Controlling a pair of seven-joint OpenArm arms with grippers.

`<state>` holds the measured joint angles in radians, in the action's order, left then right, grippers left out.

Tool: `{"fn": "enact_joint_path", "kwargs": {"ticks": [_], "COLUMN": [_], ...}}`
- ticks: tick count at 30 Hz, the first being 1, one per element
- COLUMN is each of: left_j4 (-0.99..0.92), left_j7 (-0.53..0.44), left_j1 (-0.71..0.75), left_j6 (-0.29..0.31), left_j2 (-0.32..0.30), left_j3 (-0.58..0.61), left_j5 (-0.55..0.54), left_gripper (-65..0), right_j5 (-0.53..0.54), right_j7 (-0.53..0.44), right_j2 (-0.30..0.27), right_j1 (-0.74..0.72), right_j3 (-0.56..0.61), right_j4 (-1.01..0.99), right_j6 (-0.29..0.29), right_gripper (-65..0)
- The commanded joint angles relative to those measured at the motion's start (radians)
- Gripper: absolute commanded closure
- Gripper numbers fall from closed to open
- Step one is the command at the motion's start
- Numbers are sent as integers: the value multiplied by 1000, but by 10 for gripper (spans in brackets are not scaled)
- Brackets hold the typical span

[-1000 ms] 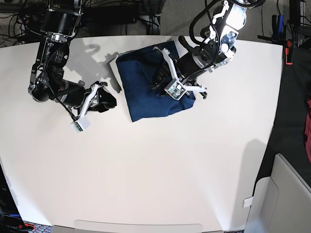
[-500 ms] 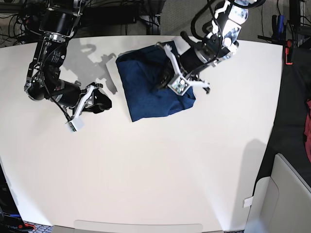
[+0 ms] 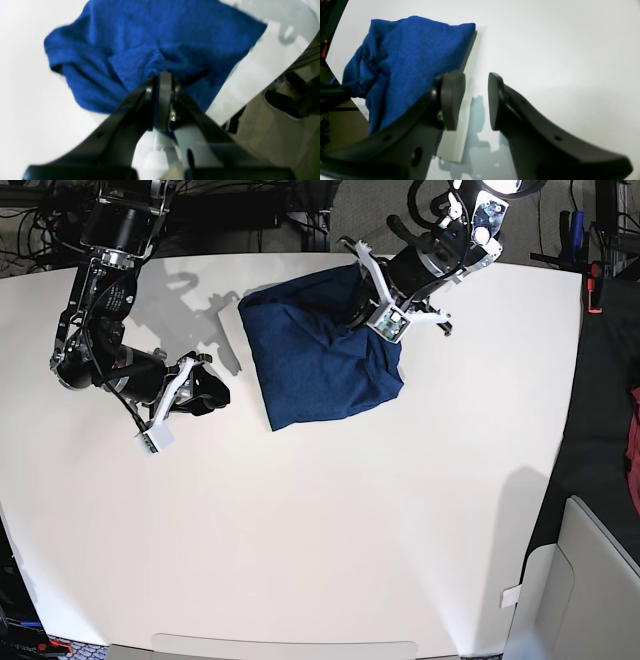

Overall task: Fold the T-shirt properly
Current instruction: 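Lift the grasped shirt edge with the left gripper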

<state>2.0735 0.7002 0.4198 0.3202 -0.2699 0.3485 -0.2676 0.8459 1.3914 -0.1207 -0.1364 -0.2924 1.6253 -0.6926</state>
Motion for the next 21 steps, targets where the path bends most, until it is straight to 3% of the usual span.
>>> {"fn": "enact_joint_path", "kwargs": {"ticks": [1, 15, 21], "left_j4": [22, 22, 22], "left_j7": [-24, -12, 19], "left_j1": [14, 47, 64], "left_j6": [3, 4, 4], "left_j2": [-2, -59, -59], "left_j3": [2, 2, -1], "left_j5": [-9, -14, -14], "left_gripper": [-1, -2, -46], "right_j5": [23, -43, -46], "right_j7": [-19, -19, -19], "right_j2": [5, 69, 75], "right_j1": [-21, -56, -70], "right_j3": [0, 52, 84], "right_j4": [8, -29, -29], "right_j6": [-6, -6, -6], "right_gripper": [-179, -179, -179]}}
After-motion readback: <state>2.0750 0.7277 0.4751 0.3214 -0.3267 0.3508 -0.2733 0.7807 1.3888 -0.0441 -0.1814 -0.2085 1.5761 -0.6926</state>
